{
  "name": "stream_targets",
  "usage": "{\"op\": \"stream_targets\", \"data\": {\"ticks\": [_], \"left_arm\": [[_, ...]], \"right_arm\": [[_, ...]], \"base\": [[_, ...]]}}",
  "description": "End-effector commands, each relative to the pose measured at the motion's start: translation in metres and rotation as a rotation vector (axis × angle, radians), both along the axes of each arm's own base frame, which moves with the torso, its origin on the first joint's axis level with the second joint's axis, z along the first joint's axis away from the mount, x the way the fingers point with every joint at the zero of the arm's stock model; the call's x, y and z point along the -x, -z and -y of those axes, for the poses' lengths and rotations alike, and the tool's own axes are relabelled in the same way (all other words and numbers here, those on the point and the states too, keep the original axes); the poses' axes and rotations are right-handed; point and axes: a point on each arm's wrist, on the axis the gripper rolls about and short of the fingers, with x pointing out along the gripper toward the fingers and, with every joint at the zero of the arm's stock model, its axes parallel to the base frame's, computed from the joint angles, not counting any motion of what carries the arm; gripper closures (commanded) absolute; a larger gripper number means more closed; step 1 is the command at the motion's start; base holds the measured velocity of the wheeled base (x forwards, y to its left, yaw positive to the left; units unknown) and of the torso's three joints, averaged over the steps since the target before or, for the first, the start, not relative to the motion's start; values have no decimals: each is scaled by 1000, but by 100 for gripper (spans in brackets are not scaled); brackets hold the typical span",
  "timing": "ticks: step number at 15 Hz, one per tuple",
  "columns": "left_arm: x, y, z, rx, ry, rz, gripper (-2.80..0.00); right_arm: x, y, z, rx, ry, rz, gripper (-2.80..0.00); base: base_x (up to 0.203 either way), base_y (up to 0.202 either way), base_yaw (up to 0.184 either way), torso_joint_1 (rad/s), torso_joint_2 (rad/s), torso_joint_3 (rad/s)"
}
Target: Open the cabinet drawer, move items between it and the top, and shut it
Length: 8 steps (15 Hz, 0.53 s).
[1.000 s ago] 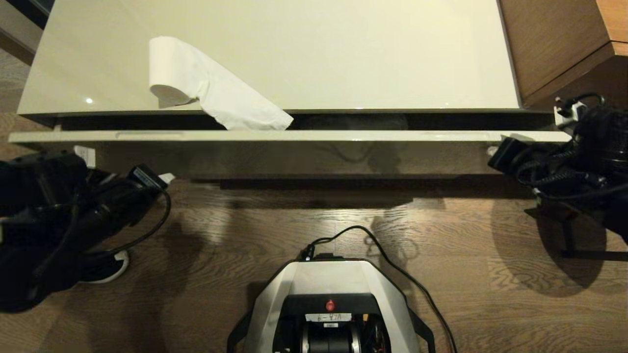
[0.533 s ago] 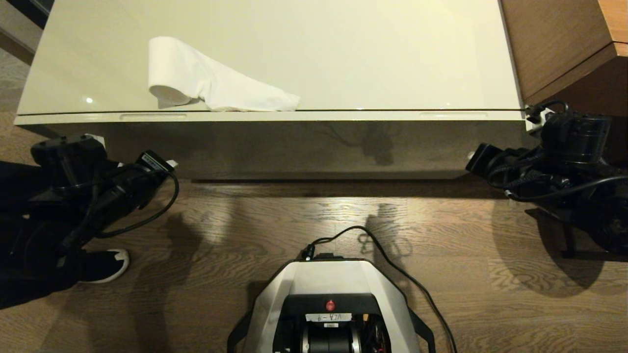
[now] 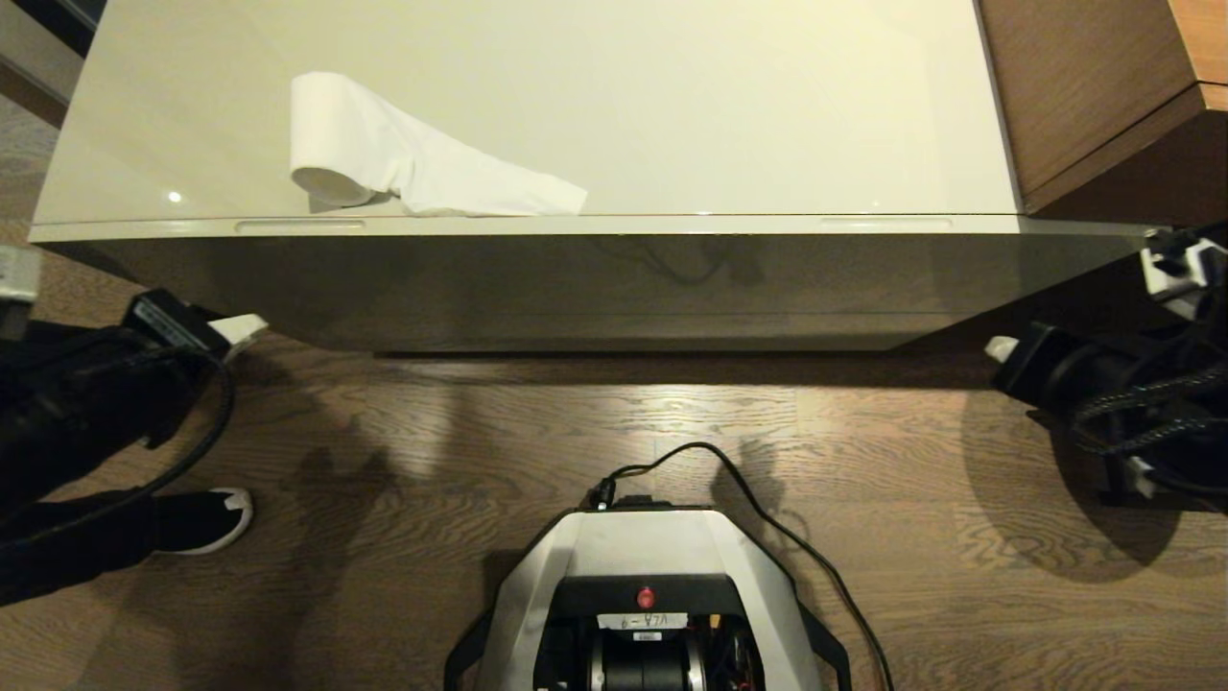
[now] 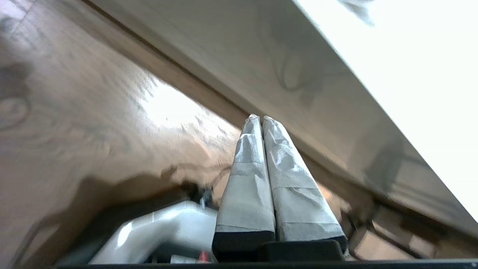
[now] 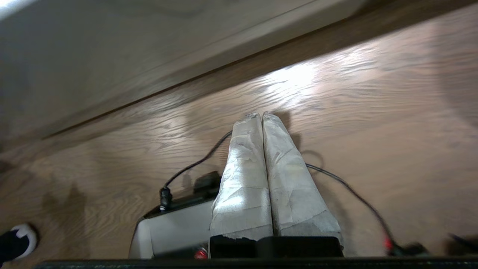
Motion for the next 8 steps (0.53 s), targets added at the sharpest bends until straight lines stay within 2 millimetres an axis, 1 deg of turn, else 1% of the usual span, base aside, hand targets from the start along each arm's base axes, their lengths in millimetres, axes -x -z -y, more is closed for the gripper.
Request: {"op": "stream_targets", "data": {"ticks": [1, 3, 4, 5, 6, 7, 8], "left_arm": [[103, -25, -2, -5, -1, 82, 0], [168, -11, -3, -37, -24, 43, 0], [195, 2, -2, -60, -34, 5, 0], [216, 16, -1, -83, -41, -55, 0], [238, 28, 0, -108, -45, -100, 0], [254, 34, 1, -117, -50, -137, 0], [264, 30, 2, -126, -62, -120, 0]], "right_arm": [[78, -32, 27, -31, 37, 103, 0], [126, -29, 49, -19, 120, 89, 0], [147, -23, 56, -4, 151, 62, 0], [160, -15, 60, 19, 178, 8, 0], [177, -13, 63, 34, 172, -2, 0], [197, -10, 67, 48, 164, 3, 0], [215, -5, 70, 69, 157, -19, 0]], "base": [[0, 0, 0, 0, 0, 0], [0, 0, 0, 0, 0, 0], [0, 0, 0, 0, 0, 0], [0, 0, 0, 0, 0, 0], [0, 0, 0, 0, 0, 0], [0, 0, 0, 0, 0, 0], [0, 0, 0, 0, 0, 0]]}}
